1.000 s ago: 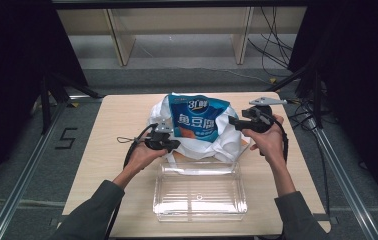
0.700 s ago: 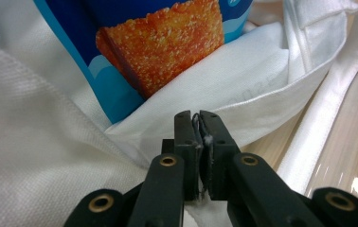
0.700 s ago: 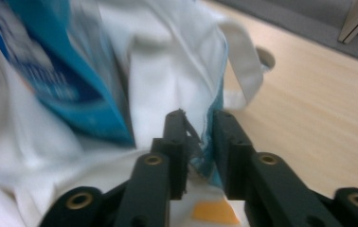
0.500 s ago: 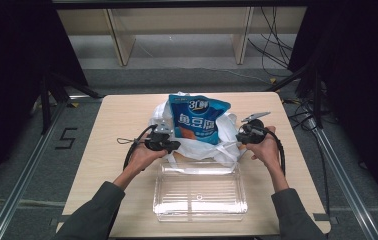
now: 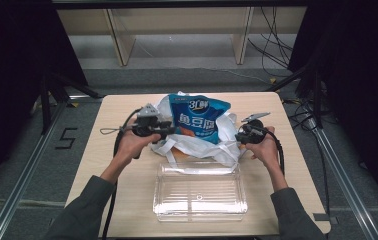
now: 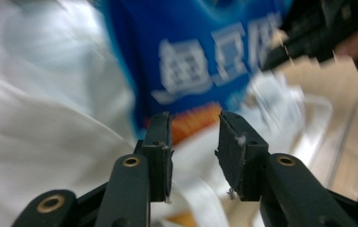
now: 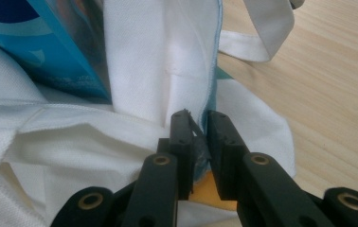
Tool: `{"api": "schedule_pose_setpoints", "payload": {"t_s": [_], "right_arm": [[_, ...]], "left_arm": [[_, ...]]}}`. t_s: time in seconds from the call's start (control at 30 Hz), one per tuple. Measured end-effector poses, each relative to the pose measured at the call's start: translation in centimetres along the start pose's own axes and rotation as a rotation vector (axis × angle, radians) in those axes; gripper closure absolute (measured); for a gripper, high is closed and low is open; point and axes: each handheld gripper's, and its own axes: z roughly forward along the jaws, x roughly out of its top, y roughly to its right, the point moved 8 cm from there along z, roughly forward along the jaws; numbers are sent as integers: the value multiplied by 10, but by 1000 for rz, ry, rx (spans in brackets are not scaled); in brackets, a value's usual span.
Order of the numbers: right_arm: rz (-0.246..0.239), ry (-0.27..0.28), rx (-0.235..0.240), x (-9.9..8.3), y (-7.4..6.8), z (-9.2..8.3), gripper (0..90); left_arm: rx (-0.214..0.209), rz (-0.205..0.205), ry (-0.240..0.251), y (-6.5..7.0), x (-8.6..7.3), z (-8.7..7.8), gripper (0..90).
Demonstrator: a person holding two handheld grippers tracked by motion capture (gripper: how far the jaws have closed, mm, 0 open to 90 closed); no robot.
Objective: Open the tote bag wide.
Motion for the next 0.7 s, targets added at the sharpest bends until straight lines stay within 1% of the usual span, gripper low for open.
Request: {"api": "schedule_pose_setpoints", "payload": {"t_s": [0.03,0.07,0.1,0.13,0.17,0.2,0.23,0.27,0.3,0.33,0.37,0.4,0.43,0.47,0.5,0.53,0.57,0.6,0.63,0.67,0.7], "right_arm": [[-36,-21,-16,-1,3,-1,809],[-15,14,-6,1,0,2,809],[-9,-40,0,-2,-1,-3,809],[-10,-34,-2,-2,-1,-2,809],[-9,-33,-1,-2,-1,-2,810],[-10,-33,1,-2,-1,-2,811],[-5,-12,4,-1,-1,-1,812],[-33,-9,-4,-1,1,0,813],[-23,-9,2,-1,-1,-1,815],[-15,-30,5,-2,-2,-3,817],[-25,-26,2,-1,-2,-2,817],[-29,-36,5,-2,-2,-3,818],[-51,-2,-7,-1,-1,1,819],[-56,-11,-7,-1,0,1,820],[-47,-10,-7,-1,0,2,821],[-50,-14,-4,-2,1,2,821],[-30,-39,8,-3,-1,1,822],[-30,-41,3,-4,-1,2,823],[-54,-16,-6,-4,2,6,823],[-46,-29,-2,-5,2,6,823],[-40,-14,-4,-5,1,9,823]], "left_arm": [[18,-9,16,-6,7,-1,685],[30,-5,10,-11,12,-2,707],[51,0,12,-15,16,0,731],[68,9,-12,-20,17,2,765],[102,23,-39,-25,17,4,790],[124,49,-81,-33,14,6,815],[137,21,-87,-38,11,10,842],[143,6,-102,-44,7,14,864],[151,0,-122,-49,1,18,875],[163,4,-161,-55,-8,22,882],[159,9,-207,-60,-19,26,885],[163,-9,-222,-64,-30,31,887],[167,-27,-247,-68,-43,37,889],[178,-42,-273,-73,-57,42,894],[209,-55,-299,-79,-74,46,895],[209,-85,-275,-83,-88,52,896],[189,-138,-264,-86,-98,52,896],[179,-185,-238,-87,-104,53,897],[170,-186,-225,-88,-106,51,897],[162,-178,-227,-87,-106,51,897],[173,-145,-252,-86,-105,50,897]]}}
